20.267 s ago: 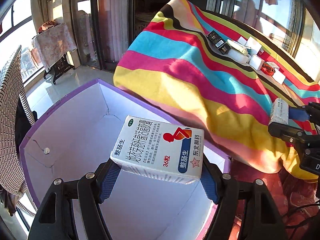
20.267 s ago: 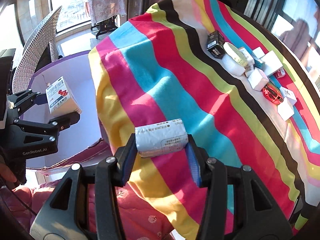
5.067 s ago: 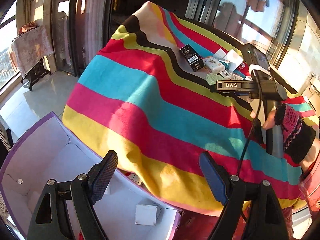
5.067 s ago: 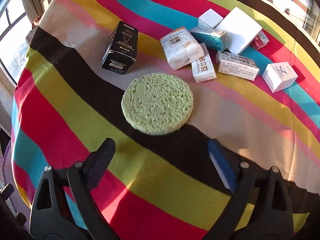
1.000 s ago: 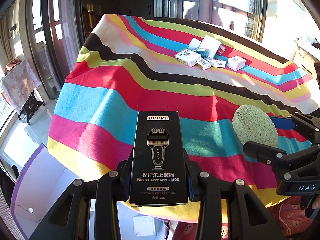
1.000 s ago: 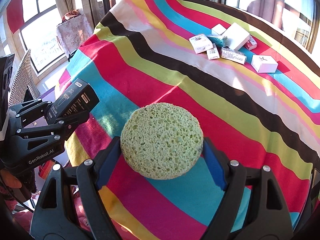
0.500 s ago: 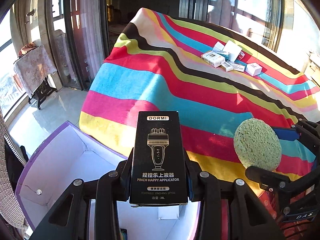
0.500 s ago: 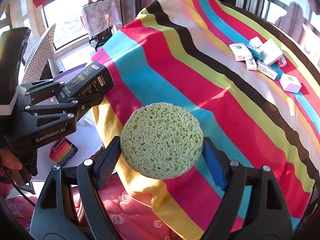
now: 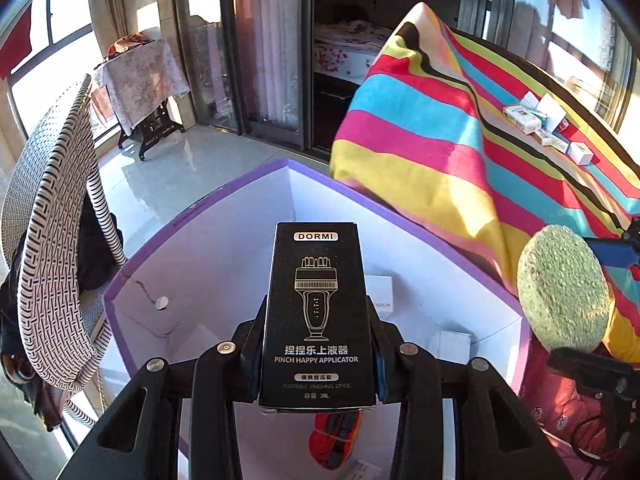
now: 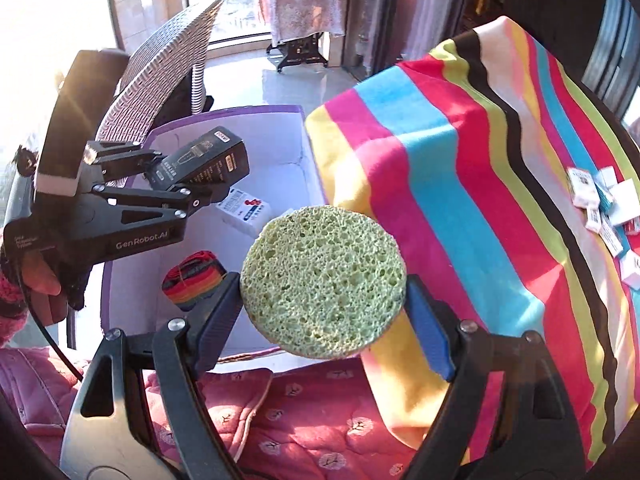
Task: Organize objects
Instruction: 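Carry the DORMI box in the left tool and sponge in the right tool to the bin, then open the left tool over the bin to drop the DORMI box while the right tool drops the sponge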
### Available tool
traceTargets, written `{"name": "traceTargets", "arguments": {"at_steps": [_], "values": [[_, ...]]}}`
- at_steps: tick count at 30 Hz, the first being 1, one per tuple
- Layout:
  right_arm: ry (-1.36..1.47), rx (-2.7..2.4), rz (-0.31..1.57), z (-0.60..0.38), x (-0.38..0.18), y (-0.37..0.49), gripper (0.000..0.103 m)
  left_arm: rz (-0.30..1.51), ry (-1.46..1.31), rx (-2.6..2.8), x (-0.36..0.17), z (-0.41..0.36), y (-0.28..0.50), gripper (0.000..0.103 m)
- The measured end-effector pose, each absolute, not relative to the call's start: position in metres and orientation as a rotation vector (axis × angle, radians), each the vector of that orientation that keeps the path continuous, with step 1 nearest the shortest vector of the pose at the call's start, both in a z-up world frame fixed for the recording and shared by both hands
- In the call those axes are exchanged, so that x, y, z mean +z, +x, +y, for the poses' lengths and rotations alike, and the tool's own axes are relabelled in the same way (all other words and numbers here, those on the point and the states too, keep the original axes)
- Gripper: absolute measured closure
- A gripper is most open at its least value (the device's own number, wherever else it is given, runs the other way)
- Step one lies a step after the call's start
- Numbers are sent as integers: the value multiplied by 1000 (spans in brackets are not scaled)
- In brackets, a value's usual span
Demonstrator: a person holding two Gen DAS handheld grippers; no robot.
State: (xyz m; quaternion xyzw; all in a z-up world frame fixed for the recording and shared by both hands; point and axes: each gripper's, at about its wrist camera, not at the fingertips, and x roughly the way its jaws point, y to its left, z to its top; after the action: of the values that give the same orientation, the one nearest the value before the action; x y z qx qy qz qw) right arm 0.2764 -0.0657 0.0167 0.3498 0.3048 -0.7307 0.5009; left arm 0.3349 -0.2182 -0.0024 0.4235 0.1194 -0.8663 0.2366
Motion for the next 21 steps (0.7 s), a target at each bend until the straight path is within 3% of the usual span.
{"name": "traceTargets", "arguments": {"at_steps": [9,17,18,21], "values": [[741,-1594,863,-101,8,328,20,362,1133,-2292,-3,-247,346,62],[707,-1566,853,-110,5,337,20,367,1147,-2260,-6,-255,348,62],[708,-1564,839,-110,4,337,20,379,1158,-2247,-7,-256,348,59],[722,-1554,815,-113,0,332,19,421,1173,-2212,-9,-258,346,31]]}}
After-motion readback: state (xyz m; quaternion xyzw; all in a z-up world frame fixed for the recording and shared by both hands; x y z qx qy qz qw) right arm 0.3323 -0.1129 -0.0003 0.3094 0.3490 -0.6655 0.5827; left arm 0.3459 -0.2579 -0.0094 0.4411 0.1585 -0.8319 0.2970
